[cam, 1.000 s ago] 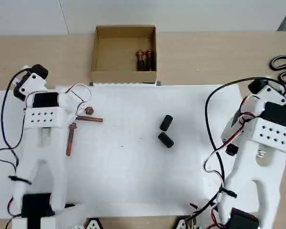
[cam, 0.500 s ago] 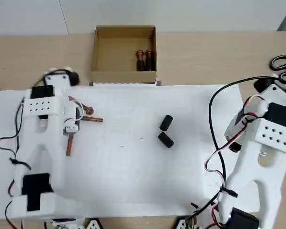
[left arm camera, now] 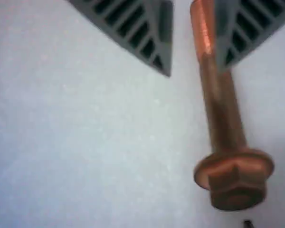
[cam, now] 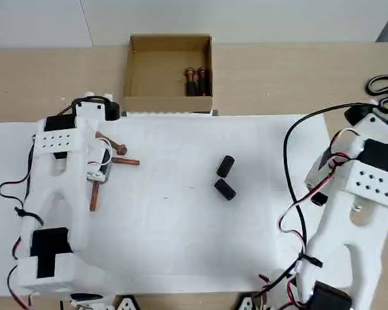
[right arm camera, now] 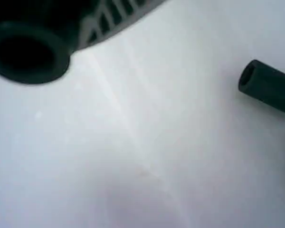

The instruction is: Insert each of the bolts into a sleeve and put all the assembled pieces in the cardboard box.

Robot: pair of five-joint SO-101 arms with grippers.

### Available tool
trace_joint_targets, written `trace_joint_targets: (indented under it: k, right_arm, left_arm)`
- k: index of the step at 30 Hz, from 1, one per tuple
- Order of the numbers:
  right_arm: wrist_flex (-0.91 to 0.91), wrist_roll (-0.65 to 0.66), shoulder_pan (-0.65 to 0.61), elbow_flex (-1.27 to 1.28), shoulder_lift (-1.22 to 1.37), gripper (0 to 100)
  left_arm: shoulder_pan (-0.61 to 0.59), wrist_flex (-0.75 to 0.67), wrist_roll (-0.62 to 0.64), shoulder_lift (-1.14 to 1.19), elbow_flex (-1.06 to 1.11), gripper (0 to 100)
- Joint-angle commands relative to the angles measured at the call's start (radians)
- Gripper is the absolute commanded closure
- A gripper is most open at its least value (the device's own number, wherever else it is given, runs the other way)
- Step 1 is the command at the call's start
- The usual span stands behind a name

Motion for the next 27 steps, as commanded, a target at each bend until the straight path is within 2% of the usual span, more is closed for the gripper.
trace_joint_targets:
  k: [1, 27]
  right_arm:
    - [-0.015, -0.009, 0.007, -0.006, -0.031, 99.5]
    - [-0.005, -0.009, 0.005, -0.006, -0.038, 99.5]
  left_arm:
    - [-0.003, -0.035, 0.008, -0.005, -0.035, 93]
    - [-0.052, -0.157, 0.054, 0.118, -0.044, 93]
